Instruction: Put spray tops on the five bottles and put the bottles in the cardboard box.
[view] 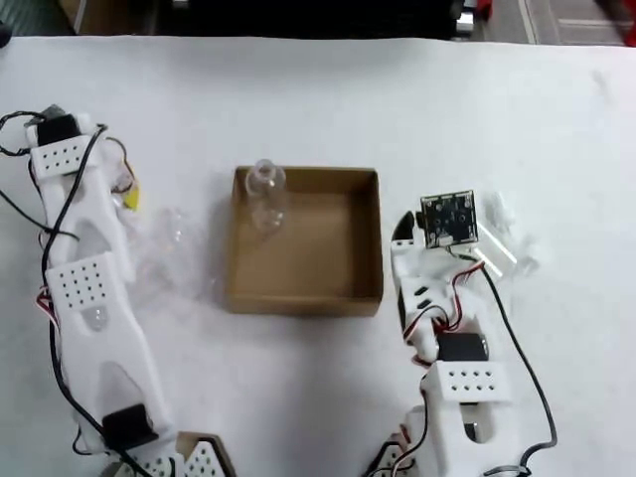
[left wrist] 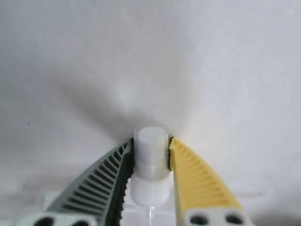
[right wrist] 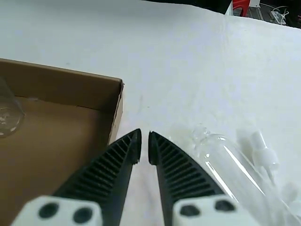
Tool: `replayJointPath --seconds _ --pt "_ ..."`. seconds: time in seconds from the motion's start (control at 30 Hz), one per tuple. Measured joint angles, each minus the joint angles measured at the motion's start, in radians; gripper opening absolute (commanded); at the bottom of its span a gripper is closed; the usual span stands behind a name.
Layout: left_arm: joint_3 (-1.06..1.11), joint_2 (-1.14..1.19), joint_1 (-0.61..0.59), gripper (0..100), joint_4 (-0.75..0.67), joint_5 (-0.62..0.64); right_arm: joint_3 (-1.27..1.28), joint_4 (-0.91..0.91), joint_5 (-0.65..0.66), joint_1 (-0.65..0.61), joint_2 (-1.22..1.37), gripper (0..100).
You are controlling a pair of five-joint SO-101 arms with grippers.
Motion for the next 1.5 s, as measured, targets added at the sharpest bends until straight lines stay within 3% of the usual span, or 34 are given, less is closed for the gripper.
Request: replayJointPath --seconds 0.1,0.23,0.37,0.6,0.73,0.87,1.03,1.23,1.5 --pt "-0.018 -0.032 -0.011 9 0.006 -0.002 0.0 0.0 0.0 0.0 0.0 1.8" --pt "-0.034 -0.153 -0.006 2 0.008 -0.002 0.0 0.0 0.0 0.0 0.0 1.8" --pt "-0.037 -0.31 -0.009 2 0.009 -0.012 0.0 0.0 0.0 0.002 0.0 1.8" --pt "-0.038 -0.589 0.049 2 0.009 -0.146 0.0 0.0 0.0 0.002 0.0 1.8" --pt "-0.038 -0.744 0.161 2 0.009 -0.264 0.0 0.0 0.0 0.002 0.0 1.8" --pt "-0.048 -0.844 0.358 2 -0.021 -0.414 0.0 0.0 0.0 0.005 0.0 1.8" --pt "-0.057 -0.882 0.559 2 -0.098 -0.477 0.0 0.0 0.0 0.021 0.0 1.8" --pt "-0.057 -1.007 0.634 2 -0.083 -0.491 0.025 -0.028 0.0 0.018 0.0 1.8" --pt "-0.058 -1.353 0.678 2 0.018 -0.56 0.061 -0.114 0.0 0.017 0.0 1.8"
